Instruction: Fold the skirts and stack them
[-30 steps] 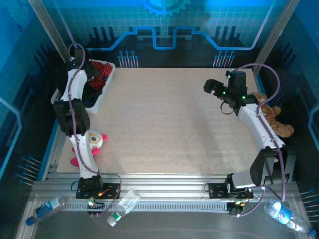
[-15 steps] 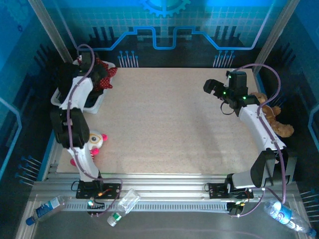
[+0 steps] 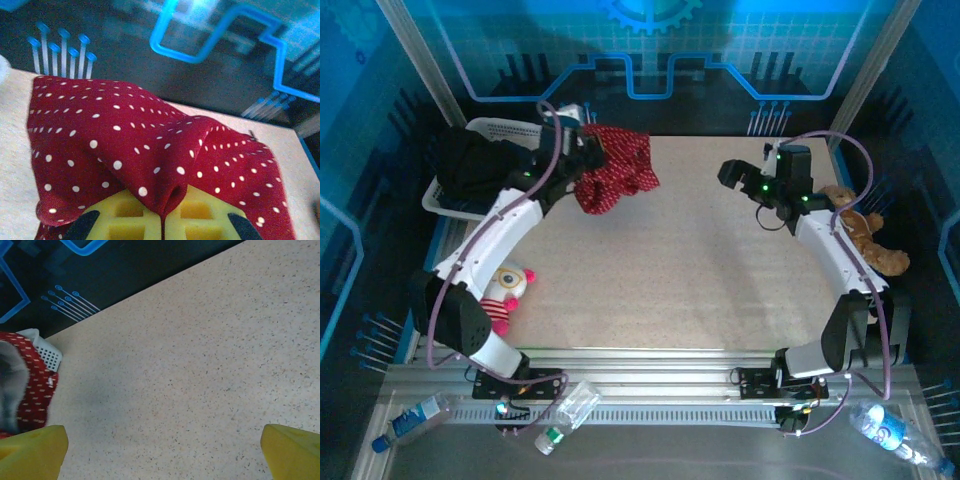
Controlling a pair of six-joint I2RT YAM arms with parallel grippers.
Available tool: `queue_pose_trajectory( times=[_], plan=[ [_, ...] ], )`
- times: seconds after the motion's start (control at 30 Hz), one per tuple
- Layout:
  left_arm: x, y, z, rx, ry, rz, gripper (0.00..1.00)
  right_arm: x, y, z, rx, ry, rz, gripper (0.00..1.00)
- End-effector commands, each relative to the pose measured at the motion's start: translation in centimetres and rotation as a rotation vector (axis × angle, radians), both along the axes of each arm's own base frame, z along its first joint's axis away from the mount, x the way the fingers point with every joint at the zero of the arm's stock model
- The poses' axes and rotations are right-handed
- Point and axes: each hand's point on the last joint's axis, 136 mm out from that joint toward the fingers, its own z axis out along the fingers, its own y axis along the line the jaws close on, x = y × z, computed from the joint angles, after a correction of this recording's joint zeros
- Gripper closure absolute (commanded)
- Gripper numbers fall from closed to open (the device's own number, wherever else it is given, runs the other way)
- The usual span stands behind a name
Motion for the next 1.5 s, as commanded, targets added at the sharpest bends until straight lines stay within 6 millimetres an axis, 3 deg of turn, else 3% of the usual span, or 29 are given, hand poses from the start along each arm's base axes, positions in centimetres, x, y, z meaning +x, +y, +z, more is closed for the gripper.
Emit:
queue_pose_trajectory(
  times=[0.0,0.07,0.13,0.2,0.3,0.37,0.43,0.63,0.77,0.93,1.1,1.17,1.27,1.33,1.4,1.47],
  plan=[
    [-1.5,-5.5,-5.7,-0.003,0.131,-0.103,1.0,-1.4,0.3,0.2,-0.019,-0.032,0.036,0.0],
    [-3.0,-9.5,-9.0,0.028,0.21,-0.228,0.97,-2.4,-0.3,-1.1,-0.064,-0.007,0.03,0.0],
    [-4.7,-12.4,-11.2,0.083,0.241,-0.337,0.72,-3.4,-0.2,-2.5,-0.081,0.01,0.068,0.0],
    [-6.2,-13.6,-12.1,0.146,0.236,-0.409,0.49,-4.4,0.4,-3.9,-0.089,0.03,0.121,0.0],
    [-7.3,-11.7,-11.1,0.182,0.198,-0.399,0.17,-5.5,1.9,-5.5,-0.097,0.035,0.22,0.0],
    [-7.6,-9.0,-10.6,0.128,0.207,-0.312,0.05,-6.1,3.3,-6.7,-0.126,0.037,0.299,0.0],
    [-7.9,-6.9,-11.0,0.027,0.258,-0.224,0.01,-6.3,4.8,-7.6,-0.155,0.044,0.359,0.0],
    [-9.0,-1.5,-15.3,-0.066,0.423,0.044,0.01,-6.2,9.2,-10.8,-0.31,0.097,0.484,0.0],
    [-8.8,0.8,-17.9,-0.173,0.502,0.108,0.01,-5.1,11.6,-13.0,-0.32,0.144,0.576,0.0],
    [-8.4,1.1,-20.6,-0.207,0.593,0.034,0.01,-1.9,13.8,-13.5,-0.342,0.163,0.672,0.0],
    [-7.0,0.4,-23.1,-0.248,0.636,-0.01,0.01,1.8,16.4,-15.4,-0.294,0.211,0.729,0.02],
    [-6.2,-0.5,-23.8,-0.256,0.637,-0.058,0.03,2.8,17.4,-15.9,-0.269,0.222,0.747,0.16],
    [-4.9,-0.8,-25.4,-0.223,0.655,-0.074,0.14,4.1,17.8,-15.4,-0.272,0.2,0.724,0.5],
    [-4.0,-1.0,-25.7,-0.204,0.65,-0.088,0.38,4.6,17.6,-14.6,-0.28,0.168,0.711,0.77],
    [-3.1,-1.3,-24.8,-0.197,0.628,-0.106,0.61,4.7,17.6,-12.8,-0.282,0.129,0.717,1.0],
    [-2.6,-1.2,-22.9,-0.184,0.576,-0.111,0.84,4.4,17.3,-10.3,-0.289,0.068,0.71,1.0]
  ],
)
